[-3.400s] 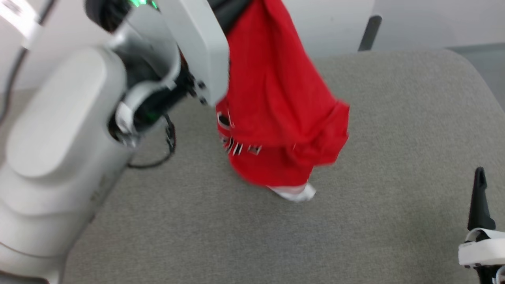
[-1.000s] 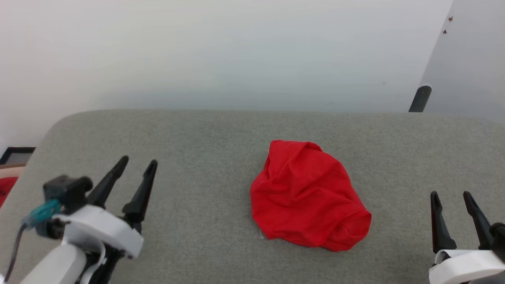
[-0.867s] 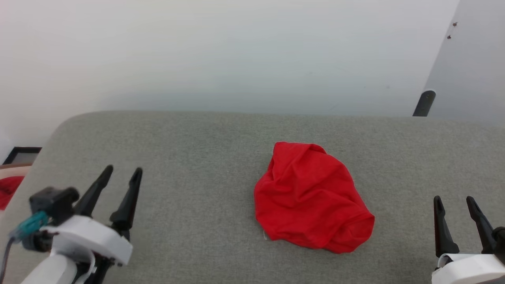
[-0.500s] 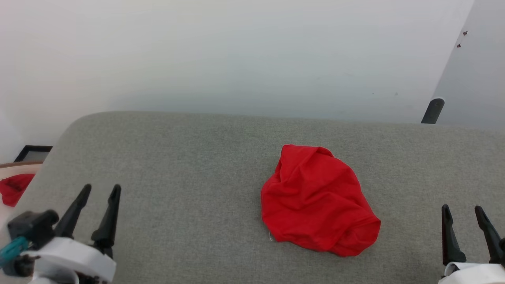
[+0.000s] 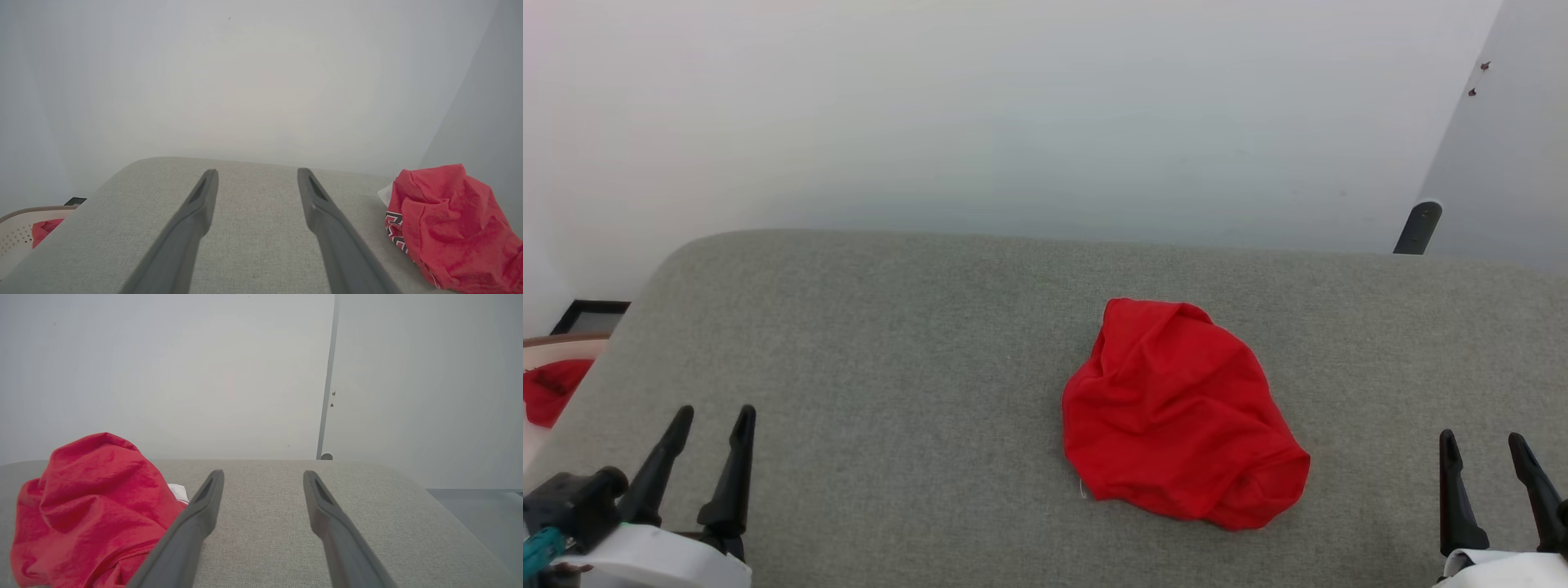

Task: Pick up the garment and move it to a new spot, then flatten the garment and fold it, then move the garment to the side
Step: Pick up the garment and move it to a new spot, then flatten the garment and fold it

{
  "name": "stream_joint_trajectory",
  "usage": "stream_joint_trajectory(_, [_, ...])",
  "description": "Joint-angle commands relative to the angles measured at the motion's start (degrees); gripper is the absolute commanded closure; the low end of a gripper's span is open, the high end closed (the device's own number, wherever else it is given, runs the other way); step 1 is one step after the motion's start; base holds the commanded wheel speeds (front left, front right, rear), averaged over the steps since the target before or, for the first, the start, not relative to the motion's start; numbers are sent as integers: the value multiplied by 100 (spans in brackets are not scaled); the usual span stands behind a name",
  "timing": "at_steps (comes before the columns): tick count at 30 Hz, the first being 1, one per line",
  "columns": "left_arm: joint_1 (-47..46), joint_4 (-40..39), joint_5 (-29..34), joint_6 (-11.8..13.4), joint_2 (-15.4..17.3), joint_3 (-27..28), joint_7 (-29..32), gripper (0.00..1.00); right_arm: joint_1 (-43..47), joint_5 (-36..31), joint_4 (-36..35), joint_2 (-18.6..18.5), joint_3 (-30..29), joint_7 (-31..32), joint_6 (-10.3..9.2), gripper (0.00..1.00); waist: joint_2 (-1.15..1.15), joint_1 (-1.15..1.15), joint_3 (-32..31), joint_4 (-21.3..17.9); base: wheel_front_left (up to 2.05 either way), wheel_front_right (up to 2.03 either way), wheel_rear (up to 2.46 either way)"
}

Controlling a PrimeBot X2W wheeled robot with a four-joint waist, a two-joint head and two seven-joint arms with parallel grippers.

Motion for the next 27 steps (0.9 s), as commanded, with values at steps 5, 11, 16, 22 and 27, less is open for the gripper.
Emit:
stream_joint_trajectory(5, [89,0,108,-65,-68,114,-21,0,33,-17,-13,33,25,-4,2,0,0,0,11,-1,0,0,0])
stream_joint_trajectory(11, [94,4,129,-94,-113,166,-21,0,55,-28,-58,49,39,27,2,0,0,0,28,11,0,0,0])
stream_joint_trajectory(16, [71,25,100,-80,-143,167,-21,0,63,-5,-76,42,39,38,2,0,0,0,40,47,0,0,0])
stream_joint_trajectory(22, [-75,-60,107,-119,-137,55,106,0,46,3,-100,47,67,63,2,0,0,0,68,87,0,0,0])
stream_joint_trajectory(27, [-377,-199,62,-146,-104,-81,431,0,-35,8,-153,40,131,99,2,0,0,0,148,90,0,0,0])
